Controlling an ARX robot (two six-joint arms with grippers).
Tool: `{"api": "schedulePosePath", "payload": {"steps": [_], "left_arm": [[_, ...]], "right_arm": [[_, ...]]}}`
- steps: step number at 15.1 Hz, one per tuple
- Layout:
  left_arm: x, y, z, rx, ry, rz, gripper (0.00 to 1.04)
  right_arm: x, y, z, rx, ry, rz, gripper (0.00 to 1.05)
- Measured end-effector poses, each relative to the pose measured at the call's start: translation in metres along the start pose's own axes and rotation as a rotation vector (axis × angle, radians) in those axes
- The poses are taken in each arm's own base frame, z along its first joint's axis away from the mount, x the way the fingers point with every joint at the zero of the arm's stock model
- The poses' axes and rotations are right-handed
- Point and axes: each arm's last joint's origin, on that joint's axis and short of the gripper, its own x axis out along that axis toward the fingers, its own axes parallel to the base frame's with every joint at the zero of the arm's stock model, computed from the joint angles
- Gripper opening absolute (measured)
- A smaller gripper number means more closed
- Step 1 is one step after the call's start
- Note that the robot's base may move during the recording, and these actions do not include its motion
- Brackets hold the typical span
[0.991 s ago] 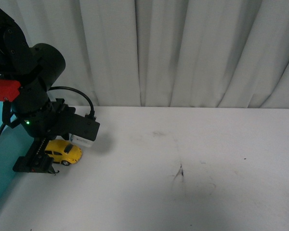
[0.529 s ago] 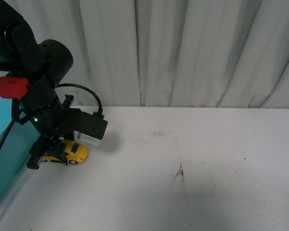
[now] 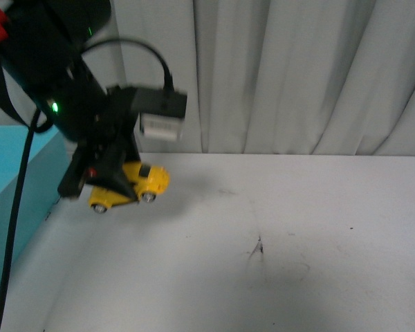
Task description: Wind up and store yellow beetle toy
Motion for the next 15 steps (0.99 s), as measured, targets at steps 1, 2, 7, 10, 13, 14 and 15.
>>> {"api": "schedulePosePath", "payload": {"steps": [1,2,7,10,13,14,15], "left_arm": [[-0.034,0.003,0.007,-0.034,-0.070,0.053,0.40],[-0.064,0.003,0.009,-0.062,-0.117,0.107,0.40],[-0.071,-0.014,-0.190,-1.090,0.303,0.554,0.40],[-0.063,-0.016,-0.200,-1.135,0.320,0.553,0.40],[-0.055,-0.018,-0.209,-1.179,0.334,0.556,0.40],[-0.054,-0.018,-0.211,-1.188,0.334,0.557,0.40],[-0.047,-0.018,-0.221,-1.231,0.335,0.581,0.40]], "right_arm": [[0.000,0.000,0.000,0.000,0.000,0.000,0.98],[0.000,0.000,0.000,0.000,0.000,0.000,0.98],[0.000,0.000,0.000,0.000,0.000,0.000,0.98],[0.000,0.000,0.000,0.000,0.000,0.000,0.98],[0.000,0.000,0.000,0.000,0.000,0.000,0.98],[0.000,0.000,0.000,0.000,0.000,0.000,0.98],[0.000,0.000,0.000,0.000,0.000,0.000,0.98]]}}
